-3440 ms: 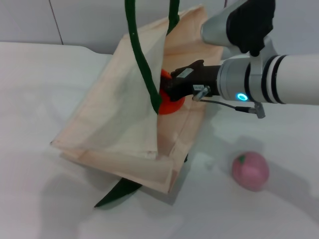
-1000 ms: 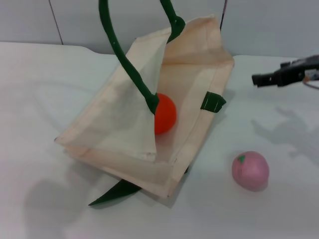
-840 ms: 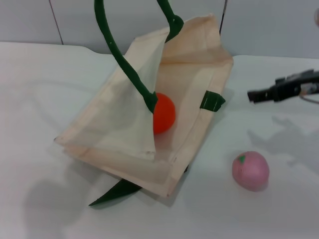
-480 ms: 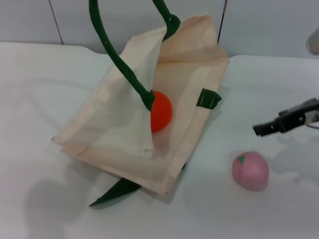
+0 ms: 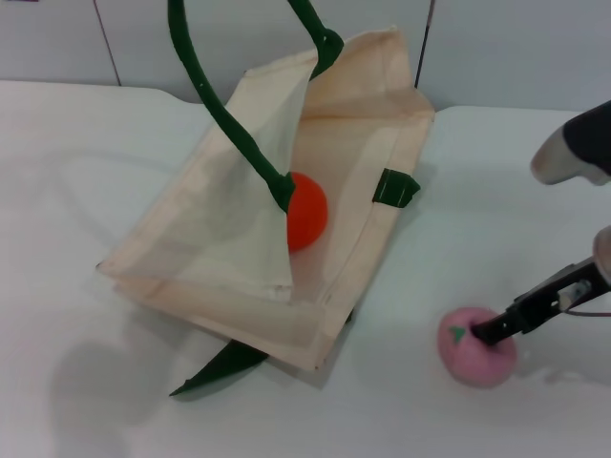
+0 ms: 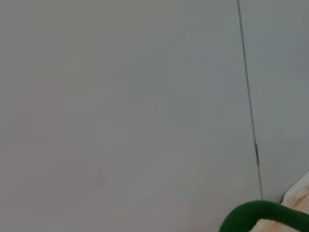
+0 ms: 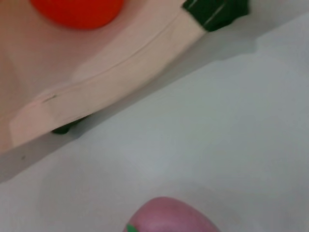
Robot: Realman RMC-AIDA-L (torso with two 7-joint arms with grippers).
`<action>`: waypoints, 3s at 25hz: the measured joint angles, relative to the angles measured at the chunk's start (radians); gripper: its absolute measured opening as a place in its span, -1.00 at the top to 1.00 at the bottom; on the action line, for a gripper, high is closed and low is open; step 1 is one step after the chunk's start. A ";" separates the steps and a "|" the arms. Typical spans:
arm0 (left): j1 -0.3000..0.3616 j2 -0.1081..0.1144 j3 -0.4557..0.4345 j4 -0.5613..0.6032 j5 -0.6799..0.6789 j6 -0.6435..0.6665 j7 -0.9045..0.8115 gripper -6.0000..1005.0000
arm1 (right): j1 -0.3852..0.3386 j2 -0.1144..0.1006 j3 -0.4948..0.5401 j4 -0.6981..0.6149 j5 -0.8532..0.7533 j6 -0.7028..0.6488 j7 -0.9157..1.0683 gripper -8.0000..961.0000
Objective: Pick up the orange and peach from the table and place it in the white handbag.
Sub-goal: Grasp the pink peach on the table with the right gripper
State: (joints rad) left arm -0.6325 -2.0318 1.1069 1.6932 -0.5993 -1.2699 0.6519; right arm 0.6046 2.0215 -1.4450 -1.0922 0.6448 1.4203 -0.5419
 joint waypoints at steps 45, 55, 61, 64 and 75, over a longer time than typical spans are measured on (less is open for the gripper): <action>-0.004 0.002 0.001 -0.004 0.022 0.009 -0.010 0.73 | 0.007 0.006 -0.021 -0.073 0.114 0.091 0.001 -0.66; -0.004 0.002 0.001 -0.004 0.022 0.011 -0.012 0.73 | 0.035 0.005 -0.036 -0.023 0.119 0.072 -0.002 -0.58; -0.004 0.002 0.000 -0.004 0.022 0.011 -0.012 0.73 | 0.052 0.003 -0.035 0.001 0.109 0.071 -0.003 -0.33; -0.004 0.002 0.000 -0.005 0.022 0.011 -0.012 0.73 | 0.055 0.003 -0.035 0.002 0.109 0.071 -0.002 -0.17; -0.003 0.002 0.001 -0.013 0.022 0.012 -0.012 0.73 | 0.061 0.000 -0.036 -0.012 0.108 0.049 -0.018 -0.06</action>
State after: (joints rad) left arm -0.6355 -2.0295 1.1075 1.6804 -0.5768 -1.2584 0.6397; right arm 0.6655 2.0218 -1.4806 -1.1045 0.7529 1.4691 -0.5595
